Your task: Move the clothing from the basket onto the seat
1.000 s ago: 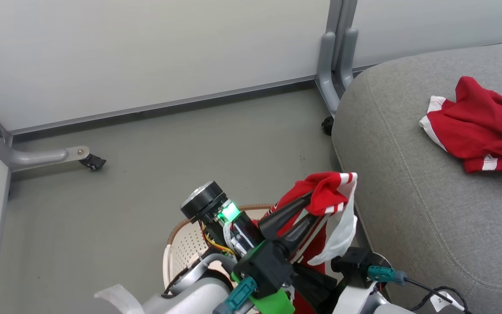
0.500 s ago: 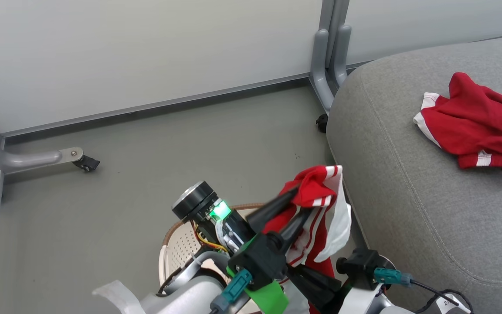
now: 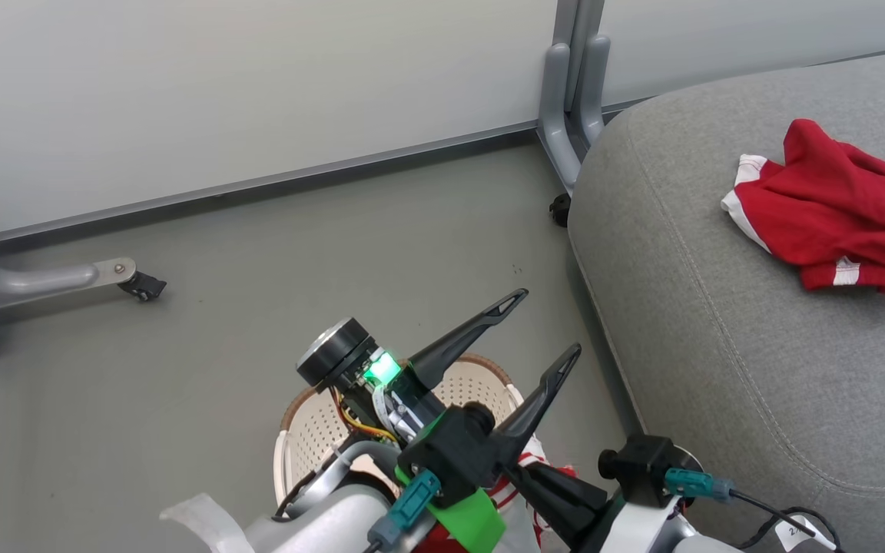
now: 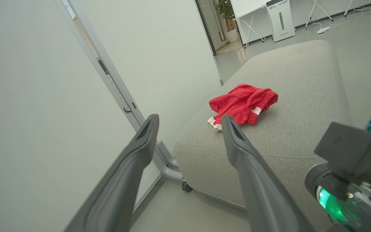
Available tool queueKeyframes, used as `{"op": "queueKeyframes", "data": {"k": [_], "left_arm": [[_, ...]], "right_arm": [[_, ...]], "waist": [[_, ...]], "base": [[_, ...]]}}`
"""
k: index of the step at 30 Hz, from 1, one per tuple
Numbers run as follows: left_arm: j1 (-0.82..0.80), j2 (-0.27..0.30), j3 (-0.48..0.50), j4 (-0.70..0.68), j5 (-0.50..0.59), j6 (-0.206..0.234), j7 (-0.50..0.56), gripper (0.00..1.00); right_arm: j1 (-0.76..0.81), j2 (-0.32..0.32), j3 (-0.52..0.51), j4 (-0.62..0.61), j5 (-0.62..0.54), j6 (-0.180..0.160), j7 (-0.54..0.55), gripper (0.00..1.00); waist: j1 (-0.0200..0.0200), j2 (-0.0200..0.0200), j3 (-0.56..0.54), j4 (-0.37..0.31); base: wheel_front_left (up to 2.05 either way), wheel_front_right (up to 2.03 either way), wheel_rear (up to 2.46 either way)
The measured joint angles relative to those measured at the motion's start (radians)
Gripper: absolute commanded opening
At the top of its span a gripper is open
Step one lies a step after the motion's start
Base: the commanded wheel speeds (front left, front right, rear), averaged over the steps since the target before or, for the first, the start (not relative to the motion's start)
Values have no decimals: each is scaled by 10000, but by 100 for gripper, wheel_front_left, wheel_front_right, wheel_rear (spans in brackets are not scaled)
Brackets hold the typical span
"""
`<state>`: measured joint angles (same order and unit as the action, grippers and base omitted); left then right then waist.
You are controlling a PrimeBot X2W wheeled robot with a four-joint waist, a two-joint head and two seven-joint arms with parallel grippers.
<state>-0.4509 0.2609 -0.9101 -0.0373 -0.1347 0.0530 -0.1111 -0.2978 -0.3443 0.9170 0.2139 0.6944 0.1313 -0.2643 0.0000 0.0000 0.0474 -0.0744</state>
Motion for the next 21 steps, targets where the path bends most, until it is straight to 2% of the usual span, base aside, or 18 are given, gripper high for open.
{"op": "queueKeyframes", "data": {"k": [12,21], "left_arm": [[0,88,27,81,-226,88,-31,100],[360,558,433,224,-740,276,13,100]], "right_arm": [[-11,-121,-391,-244,-245,0,2,0],[-33,-293,-1983,-1237,-1053,0,2,0]], "waist": [[0,0,215,-49],[0,0,683,-533]], "base": [[0,0,0],[0,0,0]]}}
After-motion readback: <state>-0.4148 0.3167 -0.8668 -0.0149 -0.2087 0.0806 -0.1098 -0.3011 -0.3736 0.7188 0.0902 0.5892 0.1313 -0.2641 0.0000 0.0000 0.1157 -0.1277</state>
